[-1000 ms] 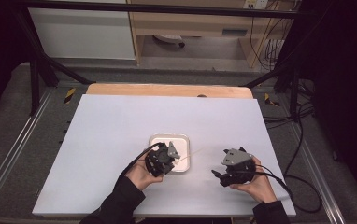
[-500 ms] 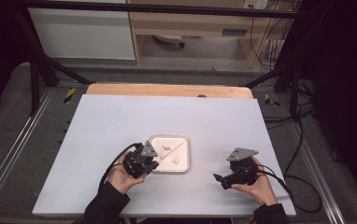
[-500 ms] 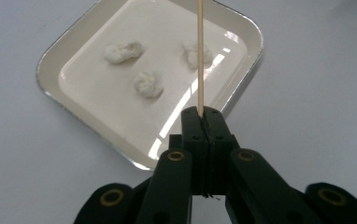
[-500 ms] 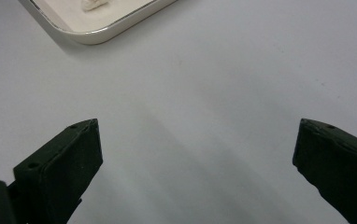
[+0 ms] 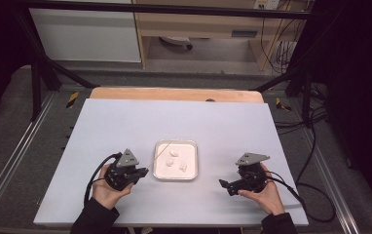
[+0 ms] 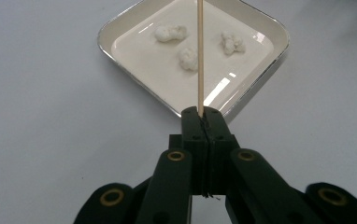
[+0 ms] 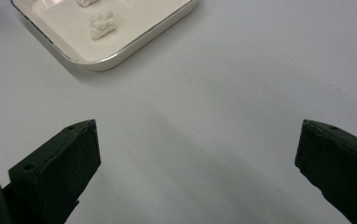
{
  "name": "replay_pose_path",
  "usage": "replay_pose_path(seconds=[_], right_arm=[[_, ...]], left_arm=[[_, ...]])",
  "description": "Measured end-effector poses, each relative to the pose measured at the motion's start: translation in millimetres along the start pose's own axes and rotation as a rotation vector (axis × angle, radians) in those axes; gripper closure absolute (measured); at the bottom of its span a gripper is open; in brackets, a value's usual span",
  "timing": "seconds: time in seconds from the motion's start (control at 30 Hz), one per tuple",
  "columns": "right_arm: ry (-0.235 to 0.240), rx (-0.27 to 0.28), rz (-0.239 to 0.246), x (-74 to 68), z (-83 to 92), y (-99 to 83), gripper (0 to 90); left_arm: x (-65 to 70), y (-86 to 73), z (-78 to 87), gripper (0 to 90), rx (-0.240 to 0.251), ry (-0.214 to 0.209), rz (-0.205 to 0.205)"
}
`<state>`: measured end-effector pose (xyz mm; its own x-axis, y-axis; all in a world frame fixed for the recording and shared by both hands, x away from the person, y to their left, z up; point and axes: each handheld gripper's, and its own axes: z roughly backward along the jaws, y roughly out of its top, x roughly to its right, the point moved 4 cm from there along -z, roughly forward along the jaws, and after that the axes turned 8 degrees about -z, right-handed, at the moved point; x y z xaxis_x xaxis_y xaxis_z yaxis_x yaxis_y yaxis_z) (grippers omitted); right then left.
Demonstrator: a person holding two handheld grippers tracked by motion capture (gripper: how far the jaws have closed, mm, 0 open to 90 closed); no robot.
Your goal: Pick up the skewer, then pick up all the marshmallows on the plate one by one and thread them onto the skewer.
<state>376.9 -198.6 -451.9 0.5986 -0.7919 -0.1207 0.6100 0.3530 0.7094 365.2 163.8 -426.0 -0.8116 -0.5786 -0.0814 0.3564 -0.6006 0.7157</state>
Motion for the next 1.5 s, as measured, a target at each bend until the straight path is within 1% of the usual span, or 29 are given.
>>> replay_pose_path(seconds=[0.1,0.2,0.4,0.53,0.63,0.7,0.77,0.83,0.9,0.97,1.07,1.23,1.4,1.5], right_arm=[[0.007,0.013,-0.011,-2.5,-0.5,3.5,0.8],[0.008,0.013,-0.008,-5.4,-2.2,6.9,0.7],[0.02,0.025,-0.014,-15.9,-8.3,19.1,0.7],[0.041,0.045,-0.018,-24.4,-12.7,27.8,0.7],[0.04,0.054,-0.016,-29.3,-17.1,34.5,0.7],[0.049,0.061,-0.025,-31.8,-19.6,38.3,0.7],[0.049,0.065,-0.032,-34.5,-22.7,42.6,0.7],[0.046,0.07,-0.027,-37.5,-26.5,46.9,0.7],[0.046,0.07,-0.025,-41.2,-31.2,50.7,0.7],[0.054,0.073,-0.021,-44.9,-35.9,54.2,0.7],[0.061,0.074,-0.026,-50.4,-43.1,59.4,0.7],[0.075,0.078,-0.022,-59.7,-54.3,67.7,0.7],[0.07,0.069,-0.01,-67.1,-67.1,73.8,1.0],[0.064,0.061,-0.005,-70.6,-74.9,76.4,3.7]], left_arm=[[-2.2,-7.6,3.4,88.9,0.013,0.01,0.02],[-3.8,-14.7,7.1,89.0,0.034,0.016,0.035],[-6.1,-22.4,16.0,88.9,0.067,0.03,0.057],[-4.3,-26.7,19.0,88.9,0.08,0.03,0.055],[-4.7,-30.4,20.4,88.9,0.087,0.027,0.056],[-5.5,-32.9,21.4,88.9,0.095,0.022,0.065],[-5.9,-35.0,22.6,88.9,0.105,0.021,0.071],[-5.3,-36.5,24.1,88.9,0.11,0.022,0.071],[-4.8,-37.5,25.4,89.0,0.117,0.023,0.069],[-4.9,-38.4,25.6,88.9,0.123,0.026,0.069],[-5.3,-39.2,25.4,88.9,0.13,0.024,0.066],[-3.9,-39.7,25.0,88.9,0.133,0.026,0.064],[-3.3,-40.1,23.3,88.9,0.134,0.027,0.064],[-3.4,-40.5,22.8,88.9,0.132,0.021,0.067]])
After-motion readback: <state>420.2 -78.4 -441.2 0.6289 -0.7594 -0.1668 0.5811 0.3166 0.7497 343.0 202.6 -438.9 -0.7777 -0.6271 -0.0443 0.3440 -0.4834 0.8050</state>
